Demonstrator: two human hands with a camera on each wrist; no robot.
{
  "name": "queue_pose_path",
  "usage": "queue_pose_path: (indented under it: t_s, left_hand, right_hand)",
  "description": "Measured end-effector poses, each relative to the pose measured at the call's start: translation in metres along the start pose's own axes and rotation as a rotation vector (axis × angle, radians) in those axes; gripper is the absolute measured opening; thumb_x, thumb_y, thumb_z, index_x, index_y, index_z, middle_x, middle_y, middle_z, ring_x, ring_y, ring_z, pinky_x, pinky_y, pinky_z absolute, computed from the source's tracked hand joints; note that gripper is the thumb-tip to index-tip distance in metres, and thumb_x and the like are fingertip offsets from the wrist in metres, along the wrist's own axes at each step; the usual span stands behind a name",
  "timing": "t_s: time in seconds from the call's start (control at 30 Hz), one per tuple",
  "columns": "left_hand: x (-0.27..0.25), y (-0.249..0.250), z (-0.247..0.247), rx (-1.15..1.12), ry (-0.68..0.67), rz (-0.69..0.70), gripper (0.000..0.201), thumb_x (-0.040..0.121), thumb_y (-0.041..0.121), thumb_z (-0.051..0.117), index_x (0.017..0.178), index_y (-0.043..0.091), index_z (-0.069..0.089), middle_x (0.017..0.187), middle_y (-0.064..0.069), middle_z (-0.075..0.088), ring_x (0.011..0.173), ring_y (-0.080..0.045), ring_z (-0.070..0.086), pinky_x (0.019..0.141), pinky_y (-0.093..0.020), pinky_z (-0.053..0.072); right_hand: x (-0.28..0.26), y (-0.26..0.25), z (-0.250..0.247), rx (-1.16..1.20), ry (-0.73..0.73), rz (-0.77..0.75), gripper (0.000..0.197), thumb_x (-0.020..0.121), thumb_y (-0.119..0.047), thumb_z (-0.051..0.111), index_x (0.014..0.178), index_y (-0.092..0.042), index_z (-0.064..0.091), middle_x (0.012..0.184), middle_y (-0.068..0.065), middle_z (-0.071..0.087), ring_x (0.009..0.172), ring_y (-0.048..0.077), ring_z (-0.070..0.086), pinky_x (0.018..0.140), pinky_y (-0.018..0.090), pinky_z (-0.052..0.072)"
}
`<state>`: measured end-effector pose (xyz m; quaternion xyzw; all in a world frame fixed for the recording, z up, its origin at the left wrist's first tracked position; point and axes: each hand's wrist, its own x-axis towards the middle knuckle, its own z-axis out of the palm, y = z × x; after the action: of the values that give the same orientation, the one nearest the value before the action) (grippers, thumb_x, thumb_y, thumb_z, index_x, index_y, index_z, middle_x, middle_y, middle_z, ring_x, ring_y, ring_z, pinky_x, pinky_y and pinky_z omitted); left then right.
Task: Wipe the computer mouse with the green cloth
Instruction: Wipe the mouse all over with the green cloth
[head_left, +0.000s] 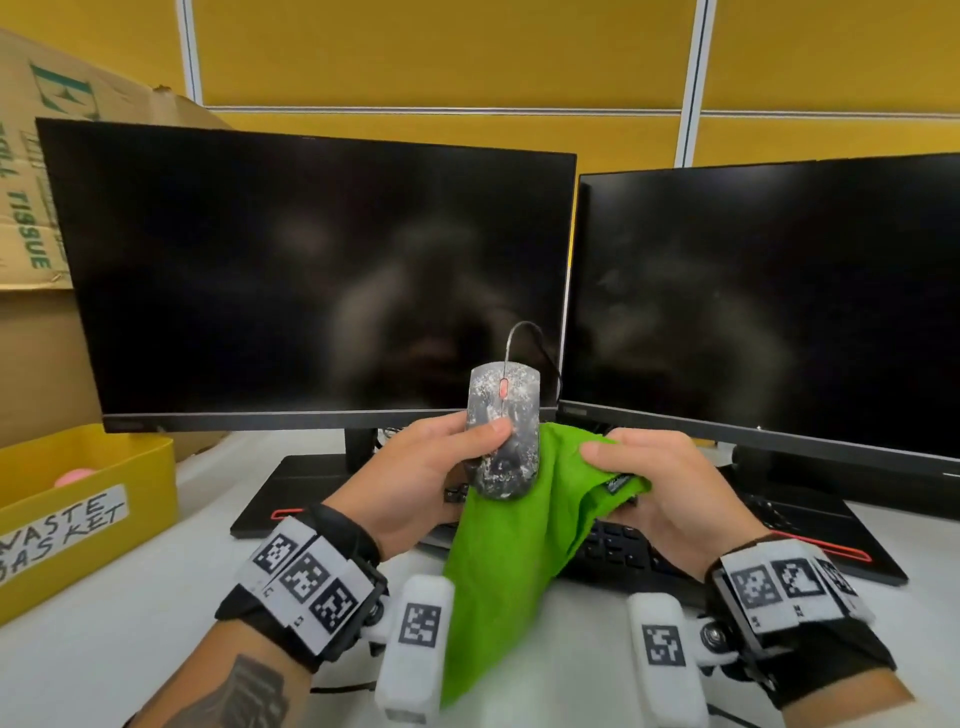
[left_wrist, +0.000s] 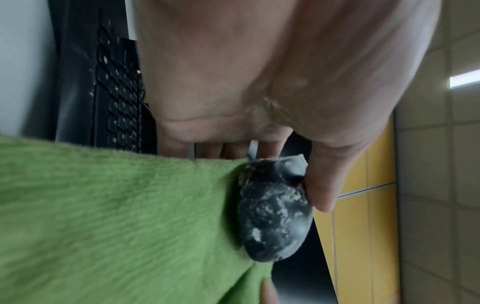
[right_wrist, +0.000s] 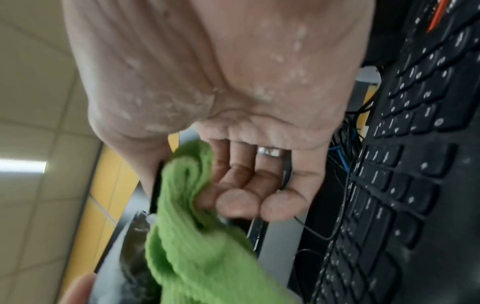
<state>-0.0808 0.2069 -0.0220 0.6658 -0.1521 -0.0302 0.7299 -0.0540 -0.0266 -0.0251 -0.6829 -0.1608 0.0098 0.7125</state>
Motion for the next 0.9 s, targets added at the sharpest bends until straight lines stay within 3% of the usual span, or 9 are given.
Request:
queue_pose_path:
  t_s: [0.07,0.13,0.23,0.37,0.5,0.57,0.7,0.8,0.9]
  left_hand:
    - [-0.002,-0.001,-0.003,0.042,0.03,-0.016,0.025,0.095,0.036,0.066,0.113,0.027,0.08,0.113,0.002,0.08,0.101,-0.016,0.073,0.096,-0.043,0.055]
    - [-0.003,-0.004,-0.006,0.072,0.05,-0.02,0.019,0.095,0.036,0.068,0.109,0.033,0.081,0.11,0.008,0.079,0.101,-0.011,0.07,0.105,-0.048,0.051]
    - [-0.005,-0.007,-0.005,0.086,0.039,0.0,0.036,0.085,0.039,0.072,0.119,0.028,0.078,0.119,0.004,0.079,0.108,-0.012,0.07,0.111,-0.049,0.048]
    - [-0.005,-0.009,0.002,0.052,-0.011,0.038,0.037,0.094,0.027,0.066,0.13,0.019,0.072,0.126,-0.007,0.078,0.111,-0.02,0.075,0.096,-0.038,0.06]
    - [-0.006,-0.011,0.005,0.026,-0.045,0.057,0.043,0.092,0.029,0.066,0.132,0.013,0.069,0.123,-0.012,0.078,0.108,-0.025,0.077,0.089,-0.036,0.064]
    - [-0.006,-0.012,0.006,0.042,-0.053,0.061,0.046,0.091,0.031,0.067,0.133,0.012,0.068,0.125,-0.014,0.078,0.112,-0.028,0.076,0.095,-0.044,0.062]
    - [-0.006,-0.014,0.006,0.054,-0.046,0.066,0.046,0.091,0.029,0.069,0.134,0.012,0.068,0.127,-0.014,0.077,0.12,-0.034,0.073,0.106,-0.057,0.055]
    - [-0.007,-0.014,0.01,0.065,-0.064,0.066,0.045,0.091,0.028,0.069,0.133,0.011,0.067,0.126,-0.015,0.077,0.116,-0.032,0.074,0.104,-0.056,0.057]
    - [-0.009,-0.016,0.015,0.083,-0.09,0.061,0.039,0.092,0.026,0.068,0.129,0.011,0.068,0.122,-0.014,0.078,0.11,-0.028,0.077,0.094,-0.048,0.063]
  right_hand:
    - [0.001,-0.001,-0.001,0.131,0.05,0.0,0.046,0.067,-0.025,0.081,0.091,0.009,0.064,0.093,0.037,0.061,0.091,0.039,0.063,0.083,0.049,0.054]
    - [0.003,-0.001,-0.002,0.238,0.107,-0.014,0.047,0.079,-0.023,0.076,0.109,0.012,0.07,0.111,0.039,0.068,0.097,0.039,0.067,0.087,0.053,0.057]
    - [0.004,-0.003,0.002,0.294,0.137,-0.043,0.028,0.095,-0.015,0.064,0.111,0.004,0.076,0.102,0.025,0.075,0.087,0.034,0.071,0.078,0.048,0.061]
    - [0.002,-0.003,0.01,0.247,0.148,-0.137,0.021,0.097,-0.009,0.062,0.105,0.005,0.075,0.097,0.023,0.074,0.087,0.031,0.069,0.071,0.042,0.06]
    - [-0.002,-0.006,0.016,0.227,0.131,-0.207,0.024,0.089,-0.018,0.07,0.104,-0.001,0.078,0.105,0.026,0.074,0.096,0.035,0.068,0.085,0.05,0.052]
    - [-0.003,-0.004,0.019,0.262,0.083,-0.206,0.036,0.085,-0.025,0.074,0.111,0.0,0.077,0.117,0.029,0.073,0.106,0.042,0.068,0.095,0.055,0.051]
    - [-0.004,-0.002,0.017,0.32,0.017,-0.2,0.048,0.086,-0.03,0.061,0.122,0.0,0.073,0.132,0.033,0.066,0.129,0.054,0.055,0.108,0.058,0.045]
    - [-0.004,-0.003,0.019,0.226,0.002,-0.283,0.033,0.091,-0.01,0.064,0.12,-0.006,0.077,0.119,0.024,0.076,0.116,0.046,0.069,0.102,0.058,0.054]
    - [-0.005,0.0,0.024,-0.021,0.053,-0.434,0.029,0.092,0.006,0.068,0.112,-0.01,0.081,0.106,0.011,0.082,0.103,0.031,0.077,0.089,0.041,0.061]
